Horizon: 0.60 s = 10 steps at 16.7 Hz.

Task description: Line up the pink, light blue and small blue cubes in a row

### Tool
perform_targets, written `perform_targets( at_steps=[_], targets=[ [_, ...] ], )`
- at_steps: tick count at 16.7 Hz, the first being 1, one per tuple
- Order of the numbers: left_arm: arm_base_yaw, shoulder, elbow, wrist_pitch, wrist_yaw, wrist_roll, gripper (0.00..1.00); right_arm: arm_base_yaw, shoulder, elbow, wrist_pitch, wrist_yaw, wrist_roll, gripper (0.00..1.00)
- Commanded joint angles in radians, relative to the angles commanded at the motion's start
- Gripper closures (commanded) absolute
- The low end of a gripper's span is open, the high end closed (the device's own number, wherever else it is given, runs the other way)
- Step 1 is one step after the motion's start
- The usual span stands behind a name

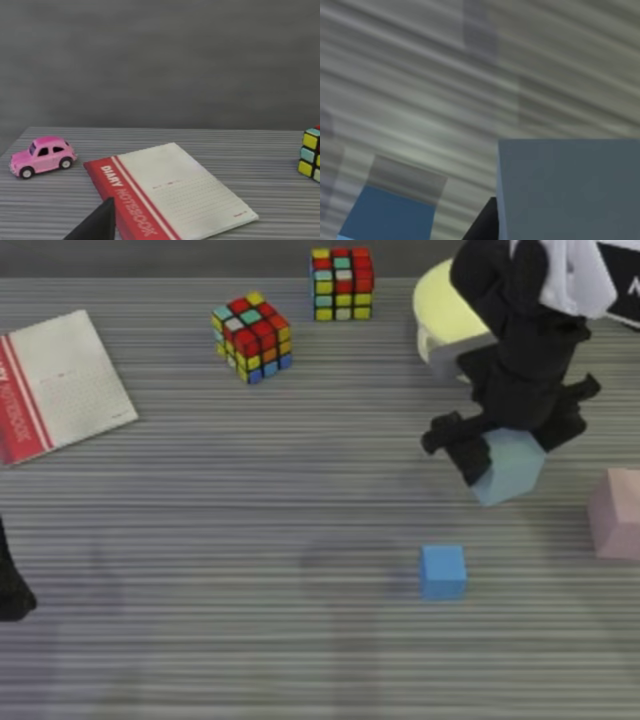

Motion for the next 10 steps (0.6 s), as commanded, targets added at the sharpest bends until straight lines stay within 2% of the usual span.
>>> perform_targets(
  at_steps=[6, 10],
  targets=[
    [0.000, 0.000, 0.000, 0.000, 0.000, 0.000, 0.00, 0.004, -0.001, 0.007, -0.008, 0.000, 0.015, 1.00],
    [0.000, 0.000, 0.000, 0.000, 0.000, 0.000, 0.00, 0.082, -0.003, 0.017, -0.025, 0.003, 0.167, 1.00]
  ],
)
